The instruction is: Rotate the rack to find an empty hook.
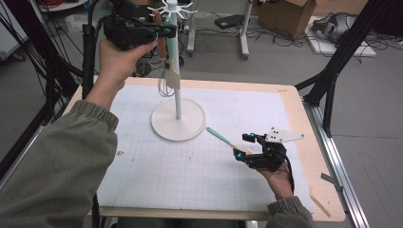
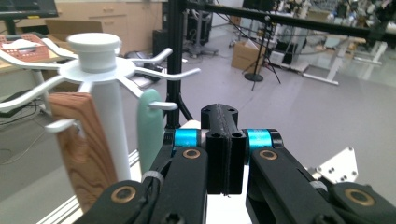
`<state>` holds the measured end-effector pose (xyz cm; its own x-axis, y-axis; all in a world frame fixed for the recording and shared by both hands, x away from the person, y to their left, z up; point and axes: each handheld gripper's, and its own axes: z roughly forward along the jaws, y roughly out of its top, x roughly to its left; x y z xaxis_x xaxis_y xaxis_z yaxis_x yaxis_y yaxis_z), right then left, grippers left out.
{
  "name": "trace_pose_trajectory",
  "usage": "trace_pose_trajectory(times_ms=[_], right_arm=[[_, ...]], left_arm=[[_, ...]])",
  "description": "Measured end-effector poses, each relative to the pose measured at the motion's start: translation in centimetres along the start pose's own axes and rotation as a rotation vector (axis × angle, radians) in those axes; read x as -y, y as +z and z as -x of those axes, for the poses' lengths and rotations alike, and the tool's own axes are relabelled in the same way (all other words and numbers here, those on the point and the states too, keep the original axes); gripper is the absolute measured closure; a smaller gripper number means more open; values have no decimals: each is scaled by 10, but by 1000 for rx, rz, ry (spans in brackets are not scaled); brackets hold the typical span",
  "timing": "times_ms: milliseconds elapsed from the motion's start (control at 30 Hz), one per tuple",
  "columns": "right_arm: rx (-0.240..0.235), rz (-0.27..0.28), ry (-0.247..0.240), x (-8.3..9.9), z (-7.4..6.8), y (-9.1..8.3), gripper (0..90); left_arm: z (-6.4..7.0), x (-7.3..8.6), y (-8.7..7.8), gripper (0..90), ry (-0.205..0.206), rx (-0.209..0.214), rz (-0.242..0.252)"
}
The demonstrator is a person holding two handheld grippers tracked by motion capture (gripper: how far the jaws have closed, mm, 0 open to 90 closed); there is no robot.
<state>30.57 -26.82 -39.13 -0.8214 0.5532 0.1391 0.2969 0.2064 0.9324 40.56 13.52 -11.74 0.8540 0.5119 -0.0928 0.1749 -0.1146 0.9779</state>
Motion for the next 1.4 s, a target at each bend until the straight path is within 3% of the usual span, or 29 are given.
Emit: trace_pose_trajectory(times_ms=[667,1067,1167,1400], right_arm=[[3,7,-2,0,0,0,262],[-1,3,-4,-1,-1,-1,263],[1,7,-7,-1,-1,-1,263],[3,12,-8,-1,-1,-1,263]], left_arm=[[-6,-4,-7,898,-14,-95,38],[9,-4,2,898,4,-46,23],[10,-4,6,898,-8,-57,33],[7,-1,6,898,-42,-142,60]])
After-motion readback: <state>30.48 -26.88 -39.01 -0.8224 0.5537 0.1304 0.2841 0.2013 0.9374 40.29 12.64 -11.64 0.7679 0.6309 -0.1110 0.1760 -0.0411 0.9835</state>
